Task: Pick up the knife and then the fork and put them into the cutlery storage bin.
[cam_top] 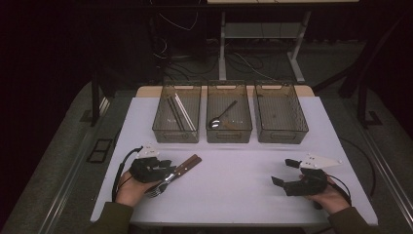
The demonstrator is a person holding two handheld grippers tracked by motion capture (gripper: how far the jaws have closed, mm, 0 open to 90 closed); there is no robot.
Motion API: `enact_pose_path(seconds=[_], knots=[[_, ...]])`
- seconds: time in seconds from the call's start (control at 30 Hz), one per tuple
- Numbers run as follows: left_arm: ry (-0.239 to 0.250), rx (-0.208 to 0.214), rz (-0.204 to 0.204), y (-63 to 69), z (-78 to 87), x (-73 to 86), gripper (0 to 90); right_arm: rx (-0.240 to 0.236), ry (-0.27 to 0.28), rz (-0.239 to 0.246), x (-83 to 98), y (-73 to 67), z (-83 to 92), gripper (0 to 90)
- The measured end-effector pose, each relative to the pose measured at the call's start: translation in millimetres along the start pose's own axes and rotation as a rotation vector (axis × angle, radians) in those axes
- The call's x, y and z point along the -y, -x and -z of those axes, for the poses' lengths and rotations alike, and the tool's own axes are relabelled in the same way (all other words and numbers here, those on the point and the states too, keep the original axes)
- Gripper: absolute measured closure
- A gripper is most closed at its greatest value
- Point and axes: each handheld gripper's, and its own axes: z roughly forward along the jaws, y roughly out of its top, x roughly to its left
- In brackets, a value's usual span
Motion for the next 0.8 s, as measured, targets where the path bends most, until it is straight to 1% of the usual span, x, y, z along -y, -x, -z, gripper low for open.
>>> enact_pose_path(seconds=[0.13, 0.17, 0.3, 0.4, 0.43, 0.5, 0.63, 0.7, 0.8], knots=[[-0.014, 0.013, -0.005, 0.2, -1.8, -0.5, 69.8, 0.004, -0.002, 0.001, 0.5, 0.5, 0.4, 14.2], [-0.010, 0.013, 0.001, 1.0, -2.8, -0.4, 70.0, 0.004, -0.003, 0.001, 0.7, 0.8, 0.6, 14.2], [-0.024, 0.019, -0.003, 2.1, -5.8, 0.1, 71.7, 0.003, 0.001, 0.004, 0.3, 0.1, 0.6, 14.2], [-0.041, 0.024, -0.022, 1.9, -7.4, -0.1, 72.9, 0.005, 0.000, 0.004, 0.2, -0.1, 0.1, 14.2], [-0.041, 0.022, -0.011, 2.8, -8.0, 0.2, 73.1, 0.006, 0.000, 0.004, 0.2, 0.0, 0.1, 14.2], [-0.045, 0.020, -0.009, 2.9, -8.8, 0.1, 73.6, 0.006, -0.001, 0.004, 0.3, 0.3, 0.2, 14.2], [-0.052, 0.017, -0.011, 2.8, -9.9, 0.2, 74.7, 0.005, -0.003, 0.004, 0.5, 0.4, 0.3, 14.2], [-0.058, 0.013, -0.019, 2.4, -11.1, 0.3, 74.9, 0.007, -0.002, 0.004, 0.5, 0.3, 0.4, 14.2], [-0.064, 0.013, -0.017, 1.8, -11.5, 0.5, 74.9, 0.006, -0.001, 0.004, 0.4, 0.1, 0.3, 14.2]])
